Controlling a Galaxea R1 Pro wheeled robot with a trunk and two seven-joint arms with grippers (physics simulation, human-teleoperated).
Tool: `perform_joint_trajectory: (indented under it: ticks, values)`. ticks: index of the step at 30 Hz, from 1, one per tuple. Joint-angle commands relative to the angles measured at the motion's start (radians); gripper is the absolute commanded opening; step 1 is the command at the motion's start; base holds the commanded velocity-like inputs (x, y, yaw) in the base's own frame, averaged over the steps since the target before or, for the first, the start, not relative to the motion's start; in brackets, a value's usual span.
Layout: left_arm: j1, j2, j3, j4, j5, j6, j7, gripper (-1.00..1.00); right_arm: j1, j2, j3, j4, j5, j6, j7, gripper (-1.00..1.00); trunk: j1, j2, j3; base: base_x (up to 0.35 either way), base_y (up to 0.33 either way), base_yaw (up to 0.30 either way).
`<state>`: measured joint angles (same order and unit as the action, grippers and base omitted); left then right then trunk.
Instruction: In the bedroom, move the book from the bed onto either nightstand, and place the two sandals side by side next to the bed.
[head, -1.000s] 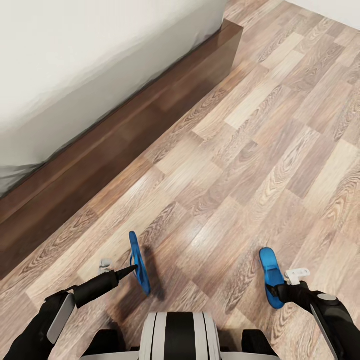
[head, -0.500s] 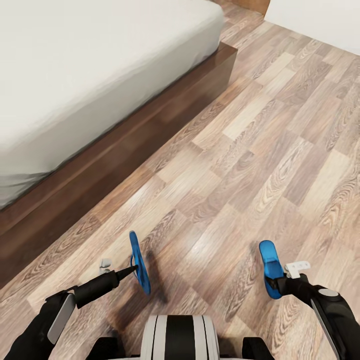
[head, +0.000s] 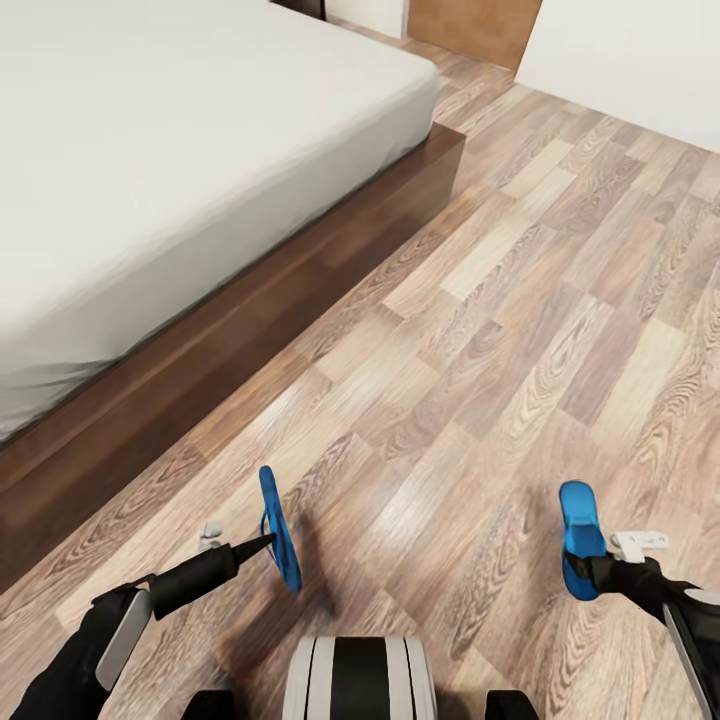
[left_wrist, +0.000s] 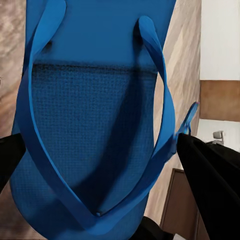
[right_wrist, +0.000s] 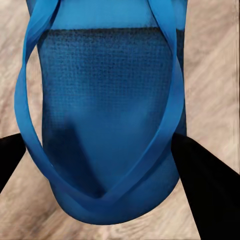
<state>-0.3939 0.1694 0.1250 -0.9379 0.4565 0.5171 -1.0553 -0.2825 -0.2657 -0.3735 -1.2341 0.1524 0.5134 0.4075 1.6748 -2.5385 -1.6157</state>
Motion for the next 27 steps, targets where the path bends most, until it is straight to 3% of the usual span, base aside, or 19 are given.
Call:
perform_joint_trajectory:
  ticks: [1, 5, 10, 12, 14, 16, 17, 21, 27]
  values:
    - [0.0, 0.0, 0.0, 0.018, 0.003, 0.005, -0.002, -1.0, 0.0, 0.0, -0.017, -0.001, -0.003, 0.003, 0.011, -1.0, -0.001, 0.0, 0.003, 0.0, 0.0, 0.0]
    - [0.0, 0.001, -0.002, 0.13, -0.042, -0.062, -0.002, -1.0, 0.003, -0.001, -0.068, 0.002, -0.101, 0.003, 0.083, -1.0, -0.002, 0.001, 0.019, 0.0, 0.0, 0.0]
    - [0.0, 0.0, -0.003, 0.268, -0.118, -0.177, -0.005, -1.0, 0.004, -0.003, -0.08, 0.099, -0.137, 0.001, 0.222, -1.0, -0.005, 0.002, 0.038, 0.0, 0.0, 0.0]
    - [0.0, -0.002, -0.004, 0.323, -0.14, -0.233, -0.006, -1.0, 0.005, -0.003, -0.081, 0.211, -0.142, -0.006, 0.263, -1.0, -0.006, 0.003, 0.046, 0.0, 0.0, 0.0]
    - [0.0, -0.009, -0.008, 0.348, -0.148, -0.266, -0.006, -1.0, 0.006, -0.003, -0.082, 0.308, -0.144, -0.015, 0.278, -1.0, -0.006, 0.003, 0.054, 0.0, 0.0, 0.0]
    - [0.0, -0.029, -0.032, 0.378, -0.155, -0.298, -0.005, -1.0, 0.006, -0.003, -0.082, 0.435, -0.149, -0.049, 0.291, -1.0, -0.007, 0.004, 0.061, 0.0, 0.0, 0.0]
    - [0.0, -0.032, -0.042, 0.385, -0.156, -0.303, -0.005, -1.0, 0.006, -0.003, -0.082, 0.454, -0.15, -0.059, 0.292, -1.0, -0.008, 0.004, 0.065, 0.0, 0.0, 0.0]
    - [0.0, -0.031, -0.062, 0.395, -0.157, -0.31, -0.006, -1.0, 0.006, -0.004, -0.082, 0.485, -0.152, -0.073, 0.3, -1.0, -0.01, 0.005, 0.081, 0.0, 0.0, 0.0]
    - [0.0, -0.035, -0.062, 0.395, -0.157, -0.31, 0.003, -1.0, 0.006, -0.004, -0.082, 0.487, -0.151, -0.075, 0.382, -1.0, -0.012, 0.006, 0.104, 0.0, 0.0, 0.0]
